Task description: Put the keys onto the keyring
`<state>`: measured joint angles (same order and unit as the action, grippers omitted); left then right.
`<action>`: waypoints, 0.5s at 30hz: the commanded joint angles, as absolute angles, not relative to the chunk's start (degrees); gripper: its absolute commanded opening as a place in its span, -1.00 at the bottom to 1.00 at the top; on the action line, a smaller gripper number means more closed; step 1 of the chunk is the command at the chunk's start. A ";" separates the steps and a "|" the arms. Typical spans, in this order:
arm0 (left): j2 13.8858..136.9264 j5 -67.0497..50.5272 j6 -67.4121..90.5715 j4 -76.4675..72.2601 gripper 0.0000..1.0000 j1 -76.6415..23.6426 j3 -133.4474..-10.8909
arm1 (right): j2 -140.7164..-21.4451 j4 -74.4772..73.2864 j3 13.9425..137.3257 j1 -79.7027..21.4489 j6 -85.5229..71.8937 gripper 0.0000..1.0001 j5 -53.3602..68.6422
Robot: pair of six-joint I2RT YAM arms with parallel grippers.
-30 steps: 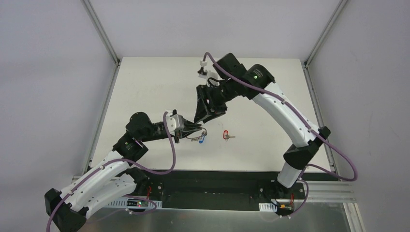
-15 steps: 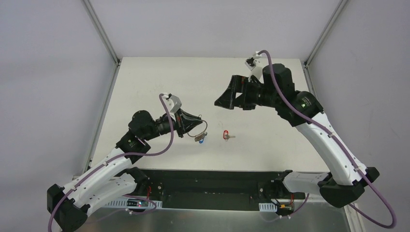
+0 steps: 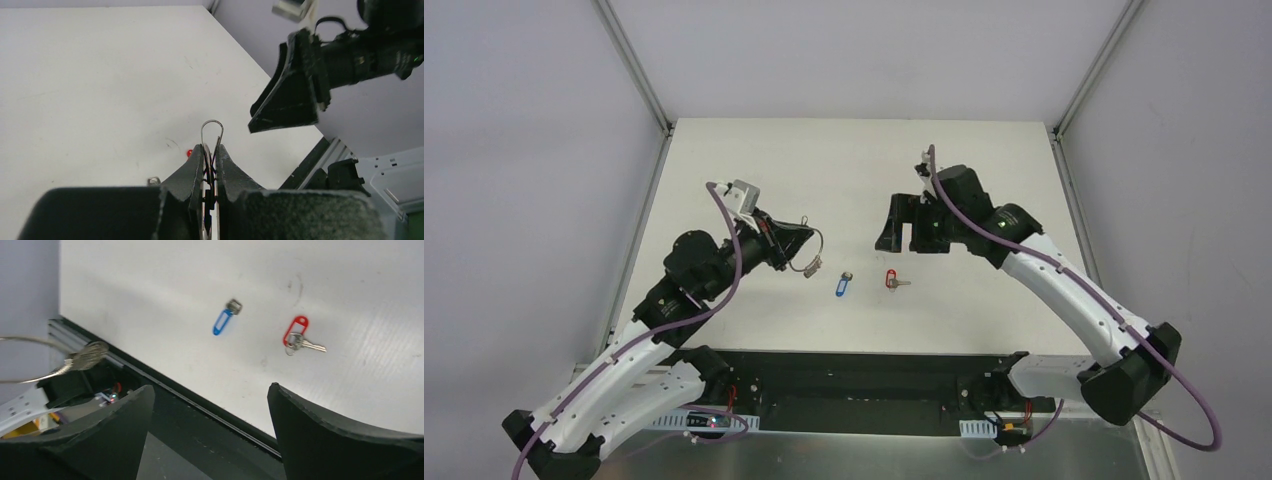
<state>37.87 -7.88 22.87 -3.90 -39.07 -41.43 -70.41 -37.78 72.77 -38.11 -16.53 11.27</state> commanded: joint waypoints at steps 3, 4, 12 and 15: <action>36.29 -0.36 26.57 6.28 -1.00 -39.55 -45.70 | -75.36 -31.83 65.94 -37.88 -17.35 0.57 3.62; 36.24 0.41 26.81 7.92 -1.00 -39.55 -45.97 | -76.33 -31.17 65.06 -37.88 -17.49 0.53 2.87; 34.58 2.02 26.72 12.65 -1.00 -39.51 -46.60 | -83.17 -27.12 59.73 -39.37 -19.52 0.29 -2.28; 34.11 1.68 26.39 13.45 -1.00 -39.50 -46.93 | -85.13 -25.32 58.17 -40.05 -22.35 0.18 -2.35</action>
